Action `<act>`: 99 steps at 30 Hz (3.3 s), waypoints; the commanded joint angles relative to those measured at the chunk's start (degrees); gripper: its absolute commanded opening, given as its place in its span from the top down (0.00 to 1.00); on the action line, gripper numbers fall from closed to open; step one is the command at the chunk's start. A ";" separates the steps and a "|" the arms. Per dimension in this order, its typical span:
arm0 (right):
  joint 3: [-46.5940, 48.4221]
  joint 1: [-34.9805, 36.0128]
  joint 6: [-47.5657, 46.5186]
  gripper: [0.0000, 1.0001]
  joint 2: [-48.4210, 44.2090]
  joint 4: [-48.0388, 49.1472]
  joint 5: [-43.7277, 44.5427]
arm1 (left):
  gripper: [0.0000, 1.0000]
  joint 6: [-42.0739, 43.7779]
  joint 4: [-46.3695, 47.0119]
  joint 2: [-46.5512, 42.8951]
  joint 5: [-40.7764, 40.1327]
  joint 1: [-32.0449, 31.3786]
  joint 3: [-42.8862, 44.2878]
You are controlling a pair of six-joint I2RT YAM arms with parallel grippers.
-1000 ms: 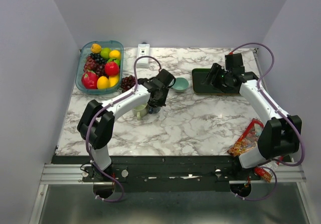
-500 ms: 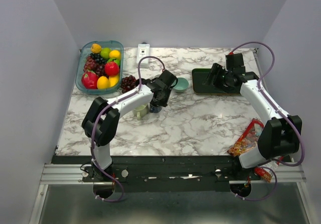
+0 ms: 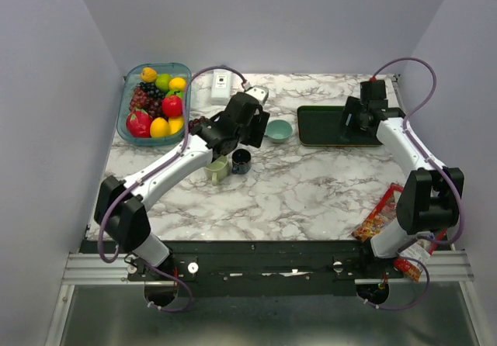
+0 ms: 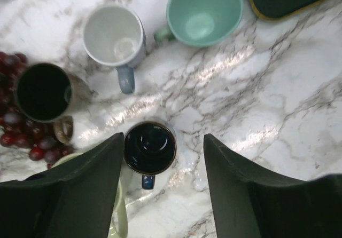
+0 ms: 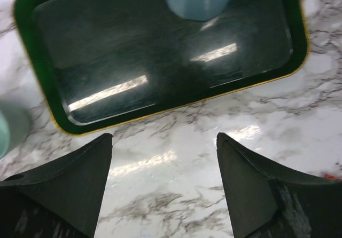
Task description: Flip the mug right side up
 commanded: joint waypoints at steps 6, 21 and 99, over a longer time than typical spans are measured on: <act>-1.12 -6.62 -16.27 0.16 6.60 11.99 4.93 | 0.14 3.30 7.53 -7.61 1.08 3.13 1.55; 7.76 -9.87 -51.09 0.17 18.11 21.16 -0.34 | 0.01 0.66 9.63 -9.02 20.51 16.49 -0.38; 15.76 -6.18 -28.87 0.58 25.67 12.20 -4.83 | 0.01 -1.36 10.60 -7.88 27.11 17.11 -3.20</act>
